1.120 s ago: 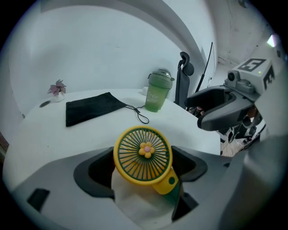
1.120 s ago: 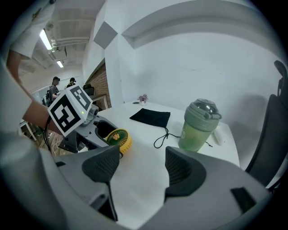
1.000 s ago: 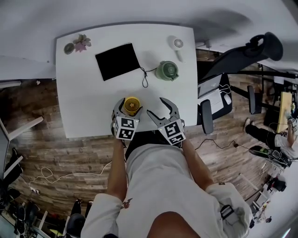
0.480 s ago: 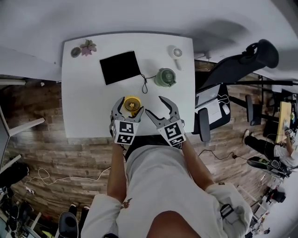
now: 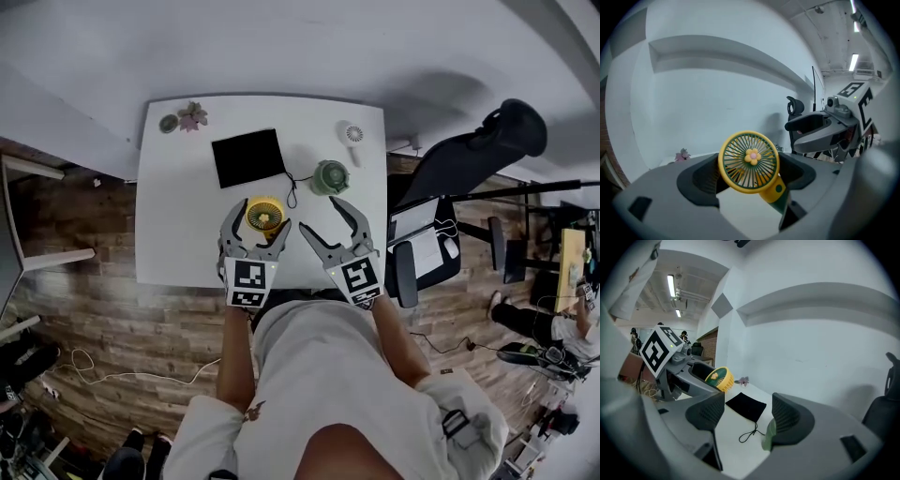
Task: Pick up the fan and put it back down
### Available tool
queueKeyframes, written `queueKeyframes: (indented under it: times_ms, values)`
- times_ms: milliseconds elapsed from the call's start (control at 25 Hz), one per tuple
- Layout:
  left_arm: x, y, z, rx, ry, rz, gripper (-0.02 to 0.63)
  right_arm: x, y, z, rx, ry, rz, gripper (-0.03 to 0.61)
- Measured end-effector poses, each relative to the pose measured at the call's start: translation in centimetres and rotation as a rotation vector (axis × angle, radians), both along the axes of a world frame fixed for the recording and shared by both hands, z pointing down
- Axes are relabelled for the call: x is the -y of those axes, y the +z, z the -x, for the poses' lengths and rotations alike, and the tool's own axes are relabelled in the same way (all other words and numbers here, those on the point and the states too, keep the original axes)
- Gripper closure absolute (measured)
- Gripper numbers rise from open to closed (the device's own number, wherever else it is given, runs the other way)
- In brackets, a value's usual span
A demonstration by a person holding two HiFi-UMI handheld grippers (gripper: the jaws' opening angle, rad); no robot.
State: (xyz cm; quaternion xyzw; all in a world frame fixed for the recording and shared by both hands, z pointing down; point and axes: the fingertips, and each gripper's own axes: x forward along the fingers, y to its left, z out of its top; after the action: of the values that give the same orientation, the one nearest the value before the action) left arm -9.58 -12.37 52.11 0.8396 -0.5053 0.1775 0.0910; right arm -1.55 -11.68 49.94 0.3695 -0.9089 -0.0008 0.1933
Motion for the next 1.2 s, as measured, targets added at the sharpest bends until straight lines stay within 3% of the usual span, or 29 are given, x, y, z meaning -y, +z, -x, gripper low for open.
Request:
queueKeyframes:
  times_ms: [560, 800, 1000, 1200]
  values:
    - [-1.4, -12.0, 1.4, -0.013, -0.076, -0.280, 0.229, -0.2, -10.5, -0.8, 0.106, -0.034, -0.229, 0.259]
    - [-2.3, -16.0, 1.8, -0.053, -0.117, -0.372, 0.229, -0.7, -14.1, -0.9, 0.196, -0.024, -0.277, 0.259]
    - [-3.2, -17.6, 1.7, -0.058, -0.125, -0.406, 0.229, -1.1, -15.6, -0.8, 0.224, -0.029, -0.292, 0.259]
    - [-3.0, -16.8, 1.8, -0.039, -0.111, -0.382, 0.229, -1.0, -15.2, -0.5, 0.218, -0.034, -0.285, 0.262]
